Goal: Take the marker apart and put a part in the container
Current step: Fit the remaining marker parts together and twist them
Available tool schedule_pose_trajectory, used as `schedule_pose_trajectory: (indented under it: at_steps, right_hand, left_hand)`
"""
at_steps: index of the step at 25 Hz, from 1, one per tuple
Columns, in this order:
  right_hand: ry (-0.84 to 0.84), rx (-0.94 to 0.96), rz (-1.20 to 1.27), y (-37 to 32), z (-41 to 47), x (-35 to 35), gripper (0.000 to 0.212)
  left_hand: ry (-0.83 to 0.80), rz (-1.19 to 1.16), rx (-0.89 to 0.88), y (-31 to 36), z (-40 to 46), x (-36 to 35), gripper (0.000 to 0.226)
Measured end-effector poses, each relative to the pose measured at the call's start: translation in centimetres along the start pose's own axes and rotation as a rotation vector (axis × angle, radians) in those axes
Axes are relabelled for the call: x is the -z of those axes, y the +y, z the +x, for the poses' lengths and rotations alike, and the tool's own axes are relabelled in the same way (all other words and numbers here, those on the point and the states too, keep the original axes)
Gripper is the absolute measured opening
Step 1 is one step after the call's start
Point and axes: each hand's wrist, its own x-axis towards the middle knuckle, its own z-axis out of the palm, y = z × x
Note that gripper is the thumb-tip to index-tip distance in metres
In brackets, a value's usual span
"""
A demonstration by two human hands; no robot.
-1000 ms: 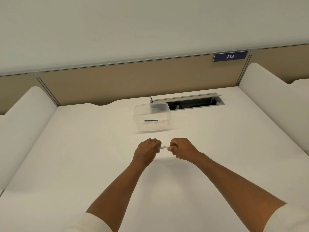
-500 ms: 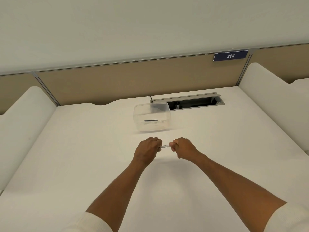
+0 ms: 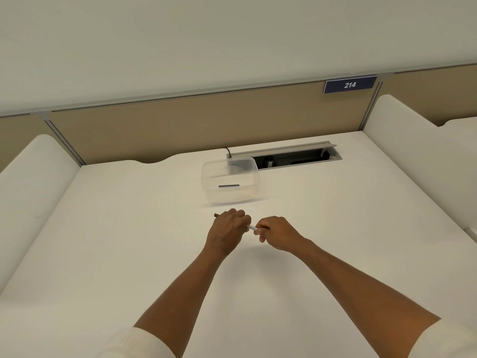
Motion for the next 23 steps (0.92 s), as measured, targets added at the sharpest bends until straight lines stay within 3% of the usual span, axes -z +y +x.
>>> schedule_pose_trajectory:
  at_steps: [5,8,14,23]
  right_hand:
    - [0.107,-0.126,0.052,1.2,-0.2,-0.8,0.023]
    - [0.166,-0.146,0.096,1.6,-0.6,-1.4,0.02]
    - [0.247,-0.159,0.094,2.2,-1.8,-3.2,0.019]
    - [0.239,-0.188,0.082,3.9,-1.8,-4.0,0.013]
  left_hand:
    - [0.086,-0.228,0.263,-0.3,0.7,-1.1,0.051]
    - [0.08,-0.359,0.451,-0.7,1.0,-2.0,0.063]
    - [0.039,-0.729,0.651,-0.1,3.0,-3.1,0.057]
    - [-0.037,-0.885,0.722,2.1,4.2,-5.8,0.048]
